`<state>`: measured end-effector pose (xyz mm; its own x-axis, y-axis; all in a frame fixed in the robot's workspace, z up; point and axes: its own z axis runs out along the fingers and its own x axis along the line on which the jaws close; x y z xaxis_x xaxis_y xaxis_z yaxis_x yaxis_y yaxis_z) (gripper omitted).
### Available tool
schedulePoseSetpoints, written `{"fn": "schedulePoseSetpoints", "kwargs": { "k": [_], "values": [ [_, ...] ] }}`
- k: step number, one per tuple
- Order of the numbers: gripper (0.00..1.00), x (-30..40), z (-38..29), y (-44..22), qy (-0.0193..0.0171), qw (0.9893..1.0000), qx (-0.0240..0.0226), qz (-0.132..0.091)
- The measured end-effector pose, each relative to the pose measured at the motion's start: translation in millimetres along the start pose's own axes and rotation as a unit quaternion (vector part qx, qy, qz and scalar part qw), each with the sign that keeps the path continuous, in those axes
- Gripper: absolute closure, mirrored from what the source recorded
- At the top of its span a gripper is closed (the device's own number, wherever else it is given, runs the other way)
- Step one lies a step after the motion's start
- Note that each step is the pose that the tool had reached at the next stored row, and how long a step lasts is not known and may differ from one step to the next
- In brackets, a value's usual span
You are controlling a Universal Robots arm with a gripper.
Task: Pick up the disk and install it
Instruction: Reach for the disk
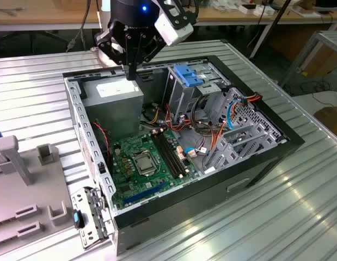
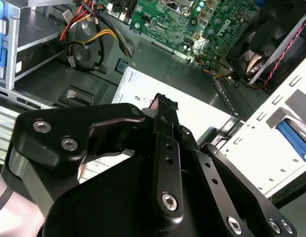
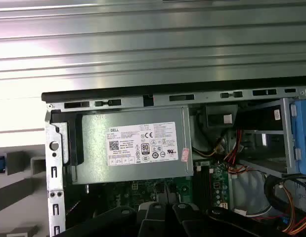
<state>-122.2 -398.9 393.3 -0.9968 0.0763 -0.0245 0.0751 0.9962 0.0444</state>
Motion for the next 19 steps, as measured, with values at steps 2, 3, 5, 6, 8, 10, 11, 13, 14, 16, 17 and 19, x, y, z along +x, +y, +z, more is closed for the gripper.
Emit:
{"fn": "schedulePoseSetpoints", "kwargs": {
  "k": [2,3,5,6,8,10,11,13,14,16,17,19],
  "values": [
    [0.89,3.7,-0.2,-0.3,0.0001,1.0000,0.0001,0.000],
    [0.89,6.4,-0.2,-0.5,0.0000,1.0000,0.0000,0.000],
    [0.89,9.8,-0.3,-0.8,0.0000,1.0000,0.0000,0.000],
    [0.89,11.0,-0.4,-0.8,0.0000,1.0000,0.0001,0.000],
    [0.89,15.2,-0.5,-1.2,0.0000,1.0000,0.0000,0.000],
    [0.89,17.2,-0.5,-1.3,0.0000,1.0000,0.0000,0.000],
    [0.89,19.6,-0.6,-1.4,0.0000,1.0000,0.0000,0.000],
    [0.89,24.6,-0.6,0.8,0.0000,1.0000,0.0000,0.000],
    [0.89,26.5,-0.6,1.0,0.0000,1.0000,0.0000,0.000],
    [0.89,32.5,-0.8,1.4,0.0001,1.0000,0.0000,-0.001],
    [0.89,35.4,-0.9,1.3,0.0001,1.0000,0.0000,-0.001],
    [0.89,42.0,-1.0,1.2,0.0000,1.0000,0.0000,-0.001]
  ]
}}
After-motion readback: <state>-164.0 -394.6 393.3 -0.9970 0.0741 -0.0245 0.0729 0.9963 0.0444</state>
